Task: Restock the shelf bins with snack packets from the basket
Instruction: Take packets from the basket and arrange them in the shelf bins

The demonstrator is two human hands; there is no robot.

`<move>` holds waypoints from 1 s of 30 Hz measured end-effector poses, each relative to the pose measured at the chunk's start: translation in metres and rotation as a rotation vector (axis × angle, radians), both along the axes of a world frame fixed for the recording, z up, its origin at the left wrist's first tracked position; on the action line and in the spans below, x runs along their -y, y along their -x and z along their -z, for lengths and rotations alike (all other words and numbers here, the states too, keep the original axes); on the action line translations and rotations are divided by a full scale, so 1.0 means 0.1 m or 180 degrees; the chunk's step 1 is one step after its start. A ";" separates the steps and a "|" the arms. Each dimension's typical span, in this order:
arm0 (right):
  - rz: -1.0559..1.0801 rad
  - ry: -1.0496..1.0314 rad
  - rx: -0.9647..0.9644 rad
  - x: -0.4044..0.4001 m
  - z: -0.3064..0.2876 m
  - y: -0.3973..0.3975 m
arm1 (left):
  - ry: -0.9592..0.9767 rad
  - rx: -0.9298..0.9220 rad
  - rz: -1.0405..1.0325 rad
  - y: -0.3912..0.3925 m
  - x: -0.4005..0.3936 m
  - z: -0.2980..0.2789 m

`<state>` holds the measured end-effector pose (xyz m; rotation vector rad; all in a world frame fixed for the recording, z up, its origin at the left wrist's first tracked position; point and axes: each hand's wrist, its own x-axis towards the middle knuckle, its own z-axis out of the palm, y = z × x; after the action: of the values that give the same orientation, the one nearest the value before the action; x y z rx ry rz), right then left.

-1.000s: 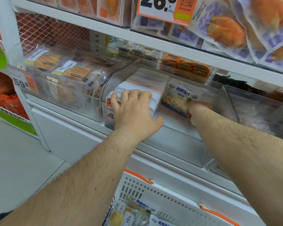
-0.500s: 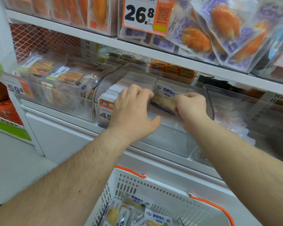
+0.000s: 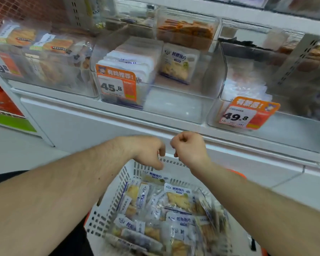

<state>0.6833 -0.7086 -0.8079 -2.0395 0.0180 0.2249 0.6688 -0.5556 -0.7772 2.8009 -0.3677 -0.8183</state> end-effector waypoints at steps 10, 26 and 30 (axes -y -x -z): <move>-0.1817 0.1830 -0.2008 0.24 1.54 0.25 | -0.0261 -0.0549 0.0153 -0.12 0.05 0.26; -0.2895 0.2560 -0.1178 0.20 1.22 0.20 | -0.0188 -0.0708 -0.0022 -0.12 0.06 0.23; -0.2386 0.1811 -0.1087 0.43 0.58 -0.07 | -0.0071 -0.0642 -0.0266 -0.15 -0.01 0.22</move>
<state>0.6902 -0.7520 -0.8662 -2.4604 -0.5304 1.1412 0.6842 -0.5547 -0.7993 2.7001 -0.2084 -1.0789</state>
